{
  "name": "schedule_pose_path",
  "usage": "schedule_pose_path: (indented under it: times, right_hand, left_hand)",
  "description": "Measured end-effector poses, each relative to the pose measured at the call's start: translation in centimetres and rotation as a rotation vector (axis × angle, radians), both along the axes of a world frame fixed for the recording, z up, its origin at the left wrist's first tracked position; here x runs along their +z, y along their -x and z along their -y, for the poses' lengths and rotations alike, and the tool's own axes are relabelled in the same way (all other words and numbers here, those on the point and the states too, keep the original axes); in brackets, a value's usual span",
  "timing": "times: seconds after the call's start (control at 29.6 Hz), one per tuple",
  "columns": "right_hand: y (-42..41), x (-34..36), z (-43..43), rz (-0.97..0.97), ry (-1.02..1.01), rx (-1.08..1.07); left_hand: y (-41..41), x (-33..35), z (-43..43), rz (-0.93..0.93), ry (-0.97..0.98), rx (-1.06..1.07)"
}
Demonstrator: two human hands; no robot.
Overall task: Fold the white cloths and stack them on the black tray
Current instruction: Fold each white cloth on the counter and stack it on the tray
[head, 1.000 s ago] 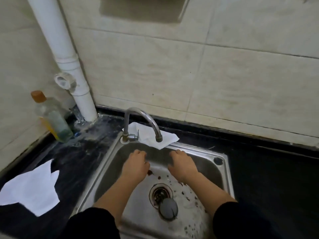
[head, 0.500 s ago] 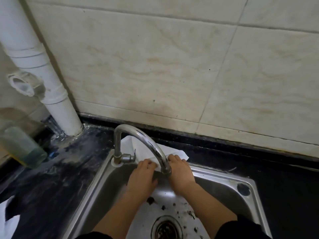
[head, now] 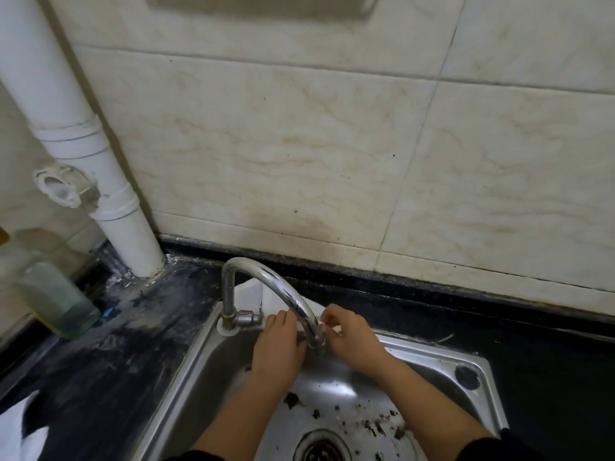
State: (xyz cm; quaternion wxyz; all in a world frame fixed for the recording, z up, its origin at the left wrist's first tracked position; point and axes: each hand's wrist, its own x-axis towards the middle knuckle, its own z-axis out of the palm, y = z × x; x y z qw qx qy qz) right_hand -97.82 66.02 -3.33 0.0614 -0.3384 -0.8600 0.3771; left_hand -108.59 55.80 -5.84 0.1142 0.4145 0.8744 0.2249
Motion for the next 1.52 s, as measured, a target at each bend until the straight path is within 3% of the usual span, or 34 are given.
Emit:
schedule_pose_path:
  times: [0.2, 0.37, 0.57, 0.81, 0.98, 1.15, 1.42, 1.52]
  right_hand:
    - [-3.1, 3.5, 0.0, -0.194, 0.231, -0.229]
    - [-8.6, 8.5, -0.2, -0.321, 0.285, -0.349]
    - [-14.9, 13.8, -1.5, -0.272, 0.311, -0.393]
    - [-28.1, 19.3, -1.4, -0.25, 0.292, -0.382]
    - [-36.7, 22.0, -3.1, -0.207, 0.31, -0.357]
    - [-44.8, 23.7, -6.0, -0.17, 0.305, -0.345]
    - [-52.1, 24.6, -10.0, -0.103, 0.27, -0.299]
    - [-54.1, 24.3, -11.5, 0.048, 0.169, -0.304]
  left_hand:
    - [-3.7, 1.9, 0.4, 0.097, -0.138, 0.109]
    - [-8.1, 5.6, 1.0, 0.128, -0.176, -0.007]
    - [-13.7, 8.7, 0.6, 0.309, -0.247, -0.082]
    - [-25.6, 14.1, -1.3, 0.592, -0.225, -0.293]
    - [-33.3, 16.3, -3.8, 0.583, -0.238, -0.388]
    - [-41.2, 17.9, -6.7, 0.702, -0.204, -0.427]
    - [-48.0, 18.2, -11.0, 0.572, -0.19, -0.39]
    - [-47.6, 18.4, -12.4, 0.468, -0.159, -0.361]
